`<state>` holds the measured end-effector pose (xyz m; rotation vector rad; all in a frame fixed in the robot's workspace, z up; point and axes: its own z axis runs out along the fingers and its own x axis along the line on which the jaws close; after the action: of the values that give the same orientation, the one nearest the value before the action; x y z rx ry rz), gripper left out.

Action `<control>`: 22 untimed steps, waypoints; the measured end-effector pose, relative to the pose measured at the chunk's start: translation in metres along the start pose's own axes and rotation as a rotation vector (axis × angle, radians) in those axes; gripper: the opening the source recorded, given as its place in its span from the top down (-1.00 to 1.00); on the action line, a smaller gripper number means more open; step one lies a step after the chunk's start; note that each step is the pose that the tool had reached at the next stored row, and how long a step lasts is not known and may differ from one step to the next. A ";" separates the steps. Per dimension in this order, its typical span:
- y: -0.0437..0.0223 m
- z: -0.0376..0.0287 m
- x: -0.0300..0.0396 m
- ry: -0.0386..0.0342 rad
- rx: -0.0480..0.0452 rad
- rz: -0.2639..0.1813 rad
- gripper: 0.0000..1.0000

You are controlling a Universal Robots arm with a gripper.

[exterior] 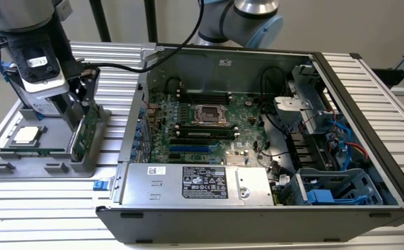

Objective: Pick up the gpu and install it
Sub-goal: 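Pick up the gpu and move the gpu toward the slot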

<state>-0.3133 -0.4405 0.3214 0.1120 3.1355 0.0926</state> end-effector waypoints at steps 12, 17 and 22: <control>-0.0002 0.0035 0.0000 0.0000 -0.0002 0.000 -1.00; -0.0005 0.0076 0.0000 0.0001 -0.0001 0.000 -1.00; -0.0007 0.0121 0.0000 0.0001 -0.0001 0.000 -1.00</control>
<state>-0.3133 -0.4405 0.3093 0.1120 3.1356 0.0928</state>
